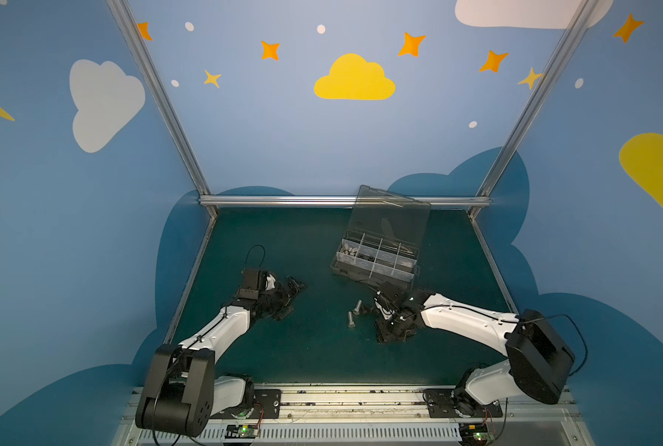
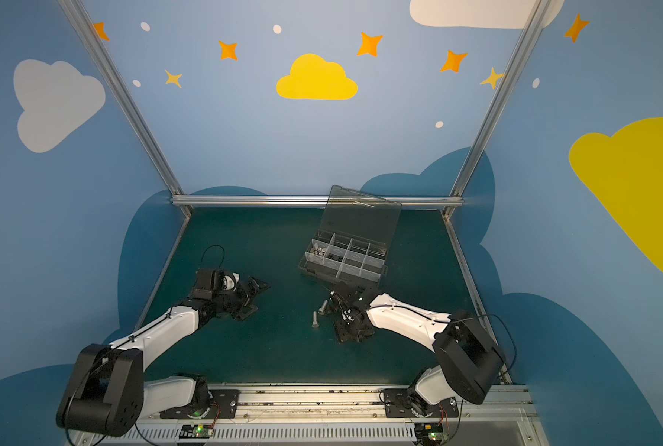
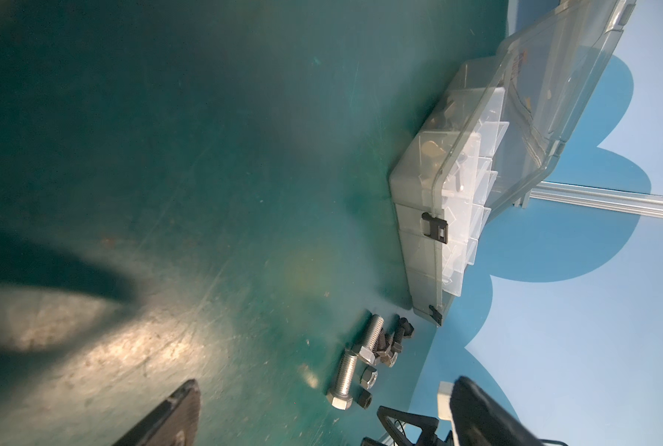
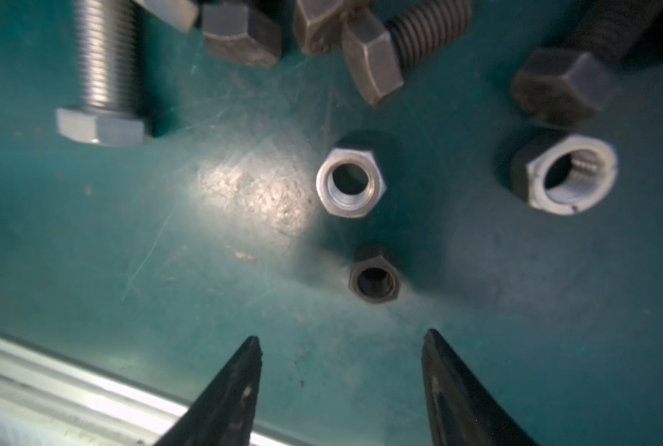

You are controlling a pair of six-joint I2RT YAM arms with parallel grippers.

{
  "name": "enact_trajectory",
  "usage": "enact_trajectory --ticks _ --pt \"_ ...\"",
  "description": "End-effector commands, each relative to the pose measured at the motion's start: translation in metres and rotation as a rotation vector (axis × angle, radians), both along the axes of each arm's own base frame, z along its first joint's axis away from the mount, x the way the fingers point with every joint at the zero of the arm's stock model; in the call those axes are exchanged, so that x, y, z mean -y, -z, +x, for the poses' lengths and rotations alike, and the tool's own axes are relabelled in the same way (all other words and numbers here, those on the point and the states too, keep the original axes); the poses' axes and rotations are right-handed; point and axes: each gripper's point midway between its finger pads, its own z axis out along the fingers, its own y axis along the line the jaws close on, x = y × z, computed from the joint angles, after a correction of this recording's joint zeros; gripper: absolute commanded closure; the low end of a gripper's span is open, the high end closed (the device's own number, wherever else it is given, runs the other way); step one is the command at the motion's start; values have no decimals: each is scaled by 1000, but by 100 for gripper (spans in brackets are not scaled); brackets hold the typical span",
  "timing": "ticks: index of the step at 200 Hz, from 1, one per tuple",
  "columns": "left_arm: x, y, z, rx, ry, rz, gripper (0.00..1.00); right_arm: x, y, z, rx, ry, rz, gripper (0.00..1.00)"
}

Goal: Sort the screws and nuts into containers
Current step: Pick up the nut from the bottom-center of the table.

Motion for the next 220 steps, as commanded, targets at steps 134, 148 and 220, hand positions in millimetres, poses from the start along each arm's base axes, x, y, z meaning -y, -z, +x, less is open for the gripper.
enact_trajectory --ticks 134,148,220 --pt "2 -2 5 10 3 2 0 1 29 15 25 -15 -102 56" --pt "3 -2 5 11 5 2 0 1 31 16 24 -18 -108 58" --pt "5 -2 4 11 9 2 0 -4 35 18 24 -37 -111 60"
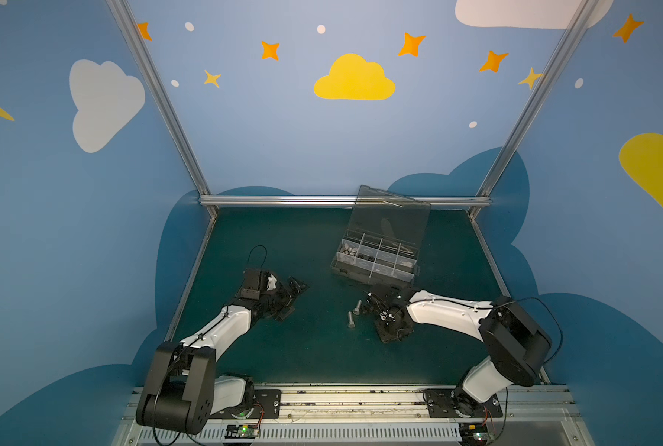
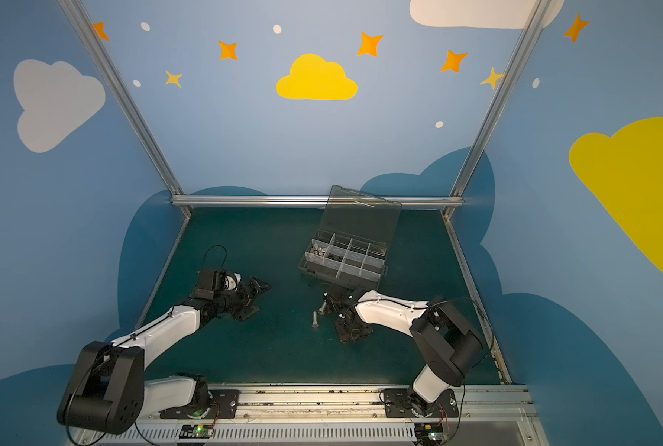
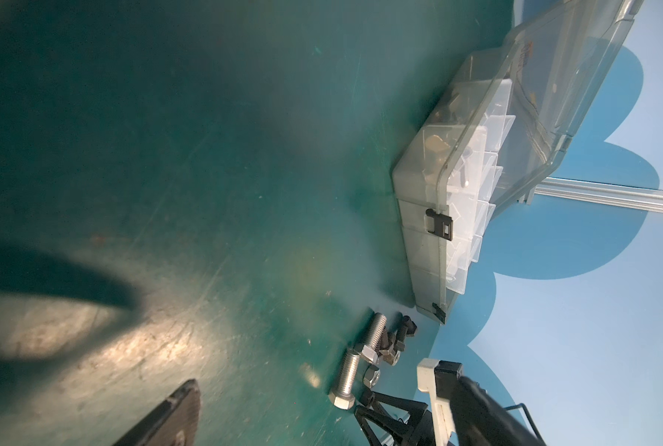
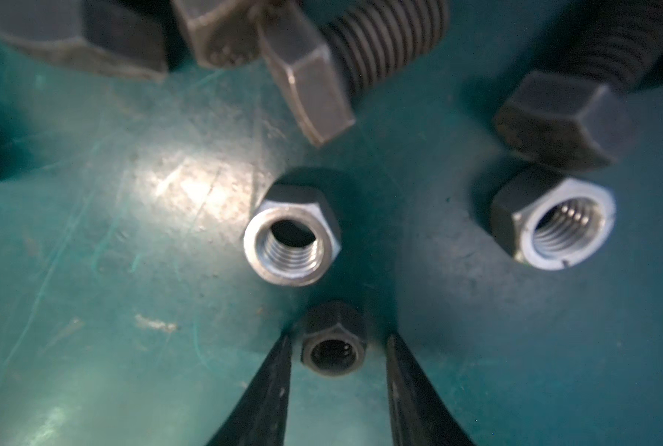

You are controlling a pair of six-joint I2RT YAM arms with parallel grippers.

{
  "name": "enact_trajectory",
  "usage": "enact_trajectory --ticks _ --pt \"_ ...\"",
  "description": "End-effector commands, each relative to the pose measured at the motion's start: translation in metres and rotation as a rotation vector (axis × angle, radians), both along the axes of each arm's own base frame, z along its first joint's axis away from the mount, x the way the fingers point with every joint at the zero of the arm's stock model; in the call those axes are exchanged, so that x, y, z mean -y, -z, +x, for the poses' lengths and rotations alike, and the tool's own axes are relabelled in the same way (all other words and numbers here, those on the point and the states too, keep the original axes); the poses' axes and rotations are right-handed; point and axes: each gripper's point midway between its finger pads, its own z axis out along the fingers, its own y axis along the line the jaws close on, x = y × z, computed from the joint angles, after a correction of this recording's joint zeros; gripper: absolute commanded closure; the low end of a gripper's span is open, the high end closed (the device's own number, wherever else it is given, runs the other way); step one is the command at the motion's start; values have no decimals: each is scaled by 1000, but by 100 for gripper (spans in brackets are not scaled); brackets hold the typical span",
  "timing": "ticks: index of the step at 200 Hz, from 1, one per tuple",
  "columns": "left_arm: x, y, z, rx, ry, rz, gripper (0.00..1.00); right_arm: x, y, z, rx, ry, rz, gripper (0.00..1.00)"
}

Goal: Sort the screws and nuts into containers
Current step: Pick up the nut from the bottom-center of the table.

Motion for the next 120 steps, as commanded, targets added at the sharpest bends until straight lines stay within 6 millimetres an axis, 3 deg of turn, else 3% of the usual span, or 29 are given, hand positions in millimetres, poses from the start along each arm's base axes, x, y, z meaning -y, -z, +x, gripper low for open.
enact_trajectory --ticks 1,120 --pt "1 -5 5 17 -2 -1 0 -14 11 7 12 -27 28 60" --pt "1 -5 4 18 0 5 0 -20 11 12 27 -52 21 60"
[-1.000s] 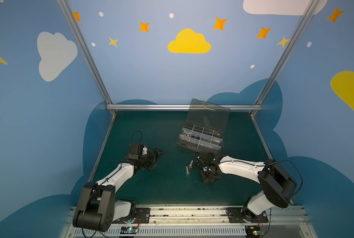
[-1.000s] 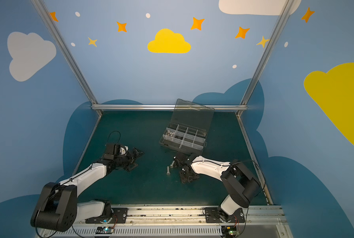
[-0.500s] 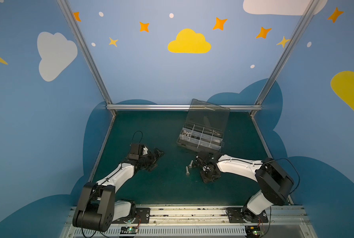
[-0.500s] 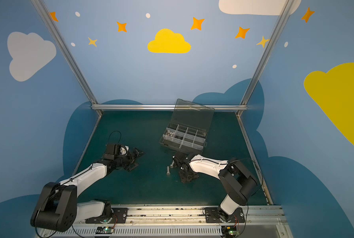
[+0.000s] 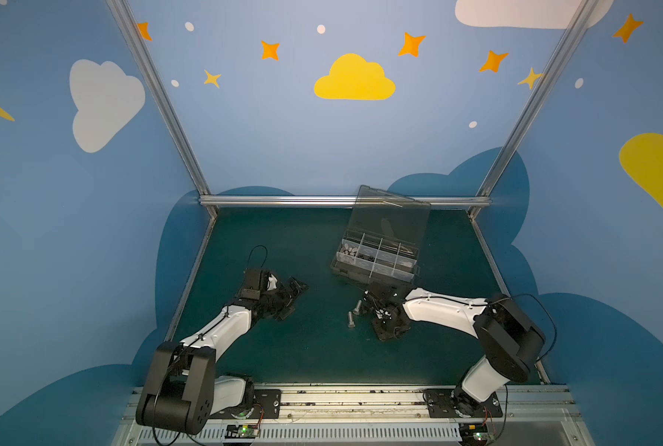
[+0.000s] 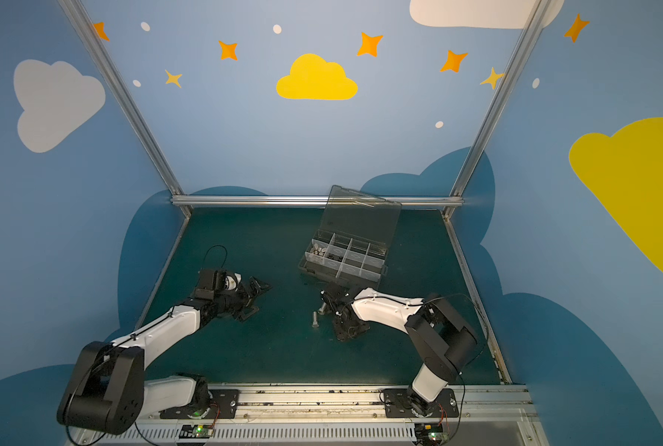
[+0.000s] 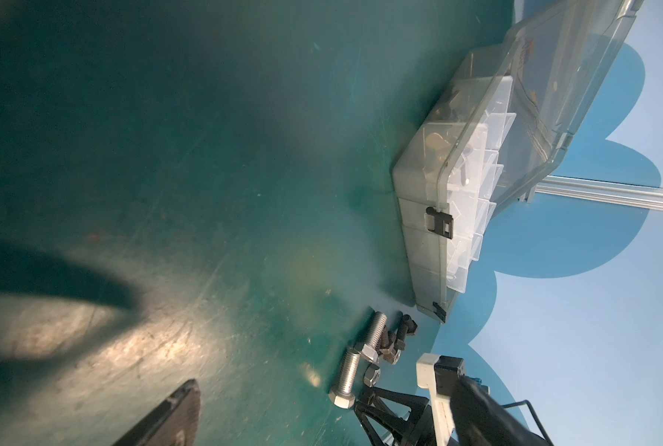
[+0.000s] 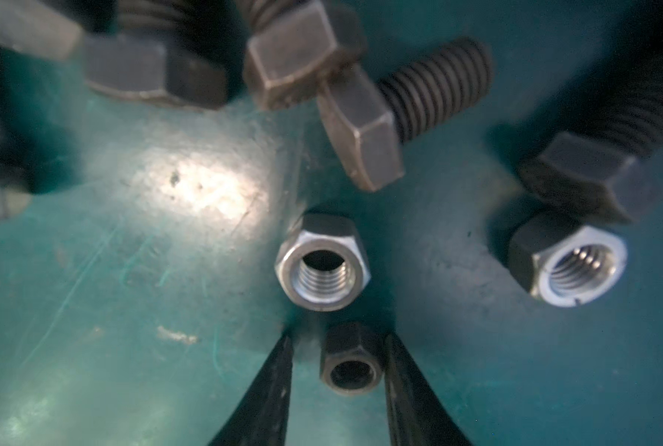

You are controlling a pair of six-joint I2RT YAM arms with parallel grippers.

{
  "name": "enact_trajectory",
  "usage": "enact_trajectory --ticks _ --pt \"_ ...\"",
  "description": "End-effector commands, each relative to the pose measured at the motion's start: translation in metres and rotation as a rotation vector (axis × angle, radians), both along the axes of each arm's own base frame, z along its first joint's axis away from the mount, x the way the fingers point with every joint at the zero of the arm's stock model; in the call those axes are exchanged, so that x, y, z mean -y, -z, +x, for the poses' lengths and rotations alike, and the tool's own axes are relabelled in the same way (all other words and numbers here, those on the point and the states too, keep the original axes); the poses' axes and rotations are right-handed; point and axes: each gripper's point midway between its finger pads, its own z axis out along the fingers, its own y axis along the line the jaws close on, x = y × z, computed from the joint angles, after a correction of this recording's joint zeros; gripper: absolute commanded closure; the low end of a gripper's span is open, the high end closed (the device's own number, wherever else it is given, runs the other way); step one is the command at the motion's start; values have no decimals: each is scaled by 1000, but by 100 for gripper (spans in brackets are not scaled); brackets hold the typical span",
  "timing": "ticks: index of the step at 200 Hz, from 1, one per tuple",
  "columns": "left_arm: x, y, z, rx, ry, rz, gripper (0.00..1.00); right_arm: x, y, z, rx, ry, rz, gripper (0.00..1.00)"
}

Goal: Sort the screws and nuts into containers
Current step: Pick up the nut from the bottom-center of the table.

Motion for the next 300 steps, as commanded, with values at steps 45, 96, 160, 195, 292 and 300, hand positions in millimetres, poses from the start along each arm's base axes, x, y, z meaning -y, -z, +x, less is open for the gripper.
enact_trajectory --ticks 45,96,160,195,292,300 --pt "0 -4 4 14 -3 4 0 -8 12 6 20 -7 9 67" --pt "1 -4 3 15 -2 3 0 -10 2 9 45 -15 25 93" --pt "1 -5 3 18 -1 0 0 -23 -70 40 178 -36 157 100" --pt "2 -7 4 25 1 -11 0 -22 -127 89 289 6 267 100" --pt "6 -11 7 36 14 -29 0 -32 -162 246 438 95 252 100" --pt "6 -11 7 36 13 -31 0 -35 -157 252 430 94 249 100"
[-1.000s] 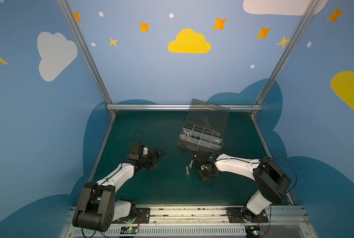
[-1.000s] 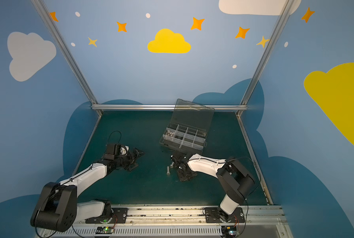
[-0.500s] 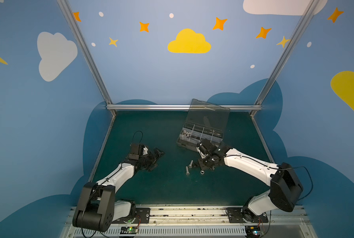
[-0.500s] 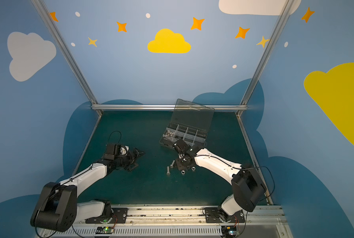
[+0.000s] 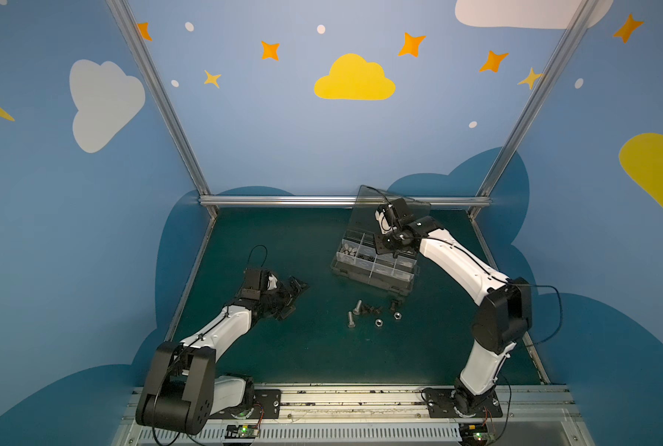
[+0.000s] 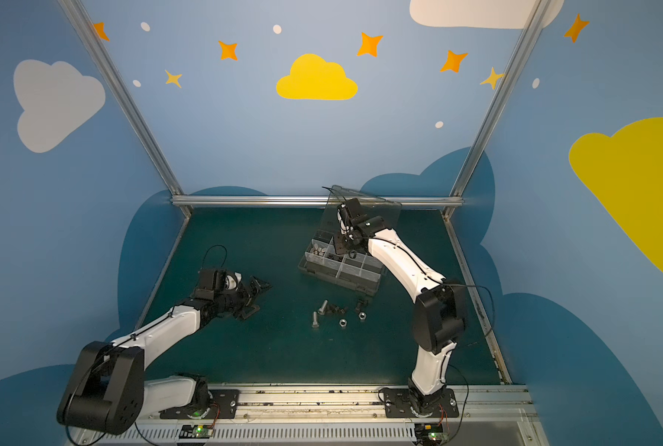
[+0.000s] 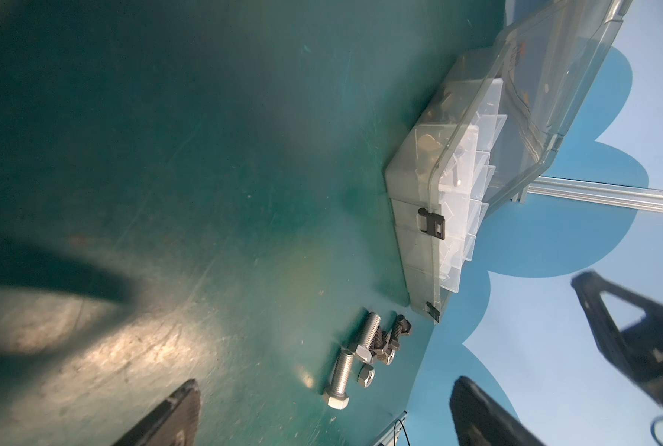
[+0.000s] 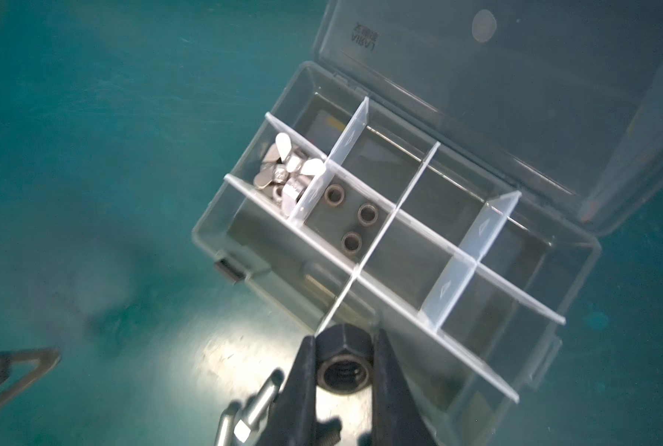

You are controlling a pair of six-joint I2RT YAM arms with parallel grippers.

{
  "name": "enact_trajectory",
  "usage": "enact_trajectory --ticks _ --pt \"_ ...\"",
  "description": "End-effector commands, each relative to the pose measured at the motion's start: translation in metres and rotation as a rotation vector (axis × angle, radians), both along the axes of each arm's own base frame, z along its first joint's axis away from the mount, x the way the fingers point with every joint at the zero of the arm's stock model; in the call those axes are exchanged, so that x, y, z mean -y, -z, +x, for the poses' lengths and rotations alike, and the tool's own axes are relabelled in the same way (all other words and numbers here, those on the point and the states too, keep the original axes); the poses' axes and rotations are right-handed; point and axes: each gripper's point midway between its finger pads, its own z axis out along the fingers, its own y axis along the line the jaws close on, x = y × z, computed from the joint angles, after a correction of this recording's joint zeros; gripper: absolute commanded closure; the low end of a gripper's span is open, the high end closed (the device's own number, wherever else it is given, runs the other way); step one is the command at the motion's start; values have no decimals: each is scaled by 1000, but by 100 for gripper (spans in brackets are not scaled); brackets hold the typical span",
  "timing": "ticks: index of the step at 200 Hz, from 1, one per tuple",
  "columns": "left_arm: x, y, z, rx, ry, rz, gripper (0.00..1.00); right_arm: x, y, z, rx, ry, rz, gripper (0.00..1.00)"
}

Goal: Sort the screws and nuts into containers
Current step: Pick up the nut from the bottom-center of the table, then place the nut into the container.

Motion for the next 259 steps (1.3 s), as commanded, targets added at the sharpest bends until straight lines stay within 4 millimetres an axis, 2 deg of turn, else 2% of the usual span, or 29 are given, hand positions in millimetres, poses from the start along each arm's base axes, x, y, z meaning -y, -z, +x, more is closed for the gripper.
enact_trajectory --ticks 1,23,56,112,148,223,245,259 --pt "4 -8 5 27 15 -16 0 -1 11 15 -21 -5 -34 100" --pt "4 -8 7 28 14 -17 0 -10 30 27 -59 -13 -32 100" --pt "5 -7 8 25 15 -21 0 -16 58 34 -109 -21 -42 98" --pt "6 -7 8 29 12 -18 0 -18 86 34 -160 -25 -58 97" --pt "5 -6 7 27 11 -17 0 -19 91 33 -171 -26 -61 97" --pt "4 -11 10 34 -2 -11 0 -18 89 36 -156 -38 -72 96" --pt "4 -15 13 39 -2 -6 0 -17 91 37 -154 -40 -80 94" --pt "3 -16 14 38 -4 -1 0 -17 93 38 -159 -40 -77 89"
